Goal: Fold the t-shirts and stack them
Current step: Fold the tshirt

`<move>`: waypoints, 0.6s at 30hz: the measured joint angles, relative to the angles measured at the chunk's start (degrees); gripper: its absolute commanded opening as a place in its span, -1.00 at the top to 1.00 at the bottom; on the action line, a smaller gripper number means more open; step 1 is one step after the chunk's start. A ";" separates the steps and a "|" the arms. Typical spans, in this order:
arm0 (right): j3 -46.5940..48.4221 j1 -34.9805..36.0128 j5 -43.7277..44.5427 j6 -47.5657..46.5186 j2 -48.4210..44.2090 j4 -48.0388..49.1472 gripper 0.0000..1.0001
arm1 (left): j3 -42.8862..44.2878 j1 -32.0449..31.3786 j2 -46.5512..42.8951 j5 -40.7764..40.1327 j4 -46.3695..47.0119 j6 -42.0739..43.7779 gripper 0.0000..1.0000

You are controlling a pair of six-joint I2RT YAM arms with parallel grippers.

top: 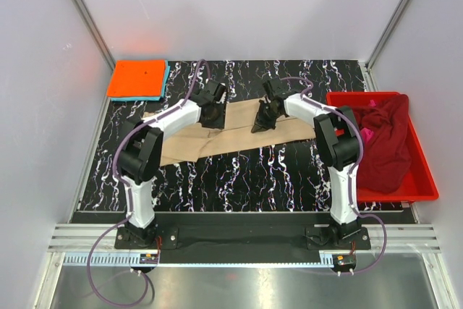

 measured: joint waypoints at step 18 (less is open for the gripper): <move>-0.90 -8.28 1.09 -9.29 -3.91 -4.98 0.86 | -29.77 5.77 -33.22 4.37 -3.96 -1.31 -0.16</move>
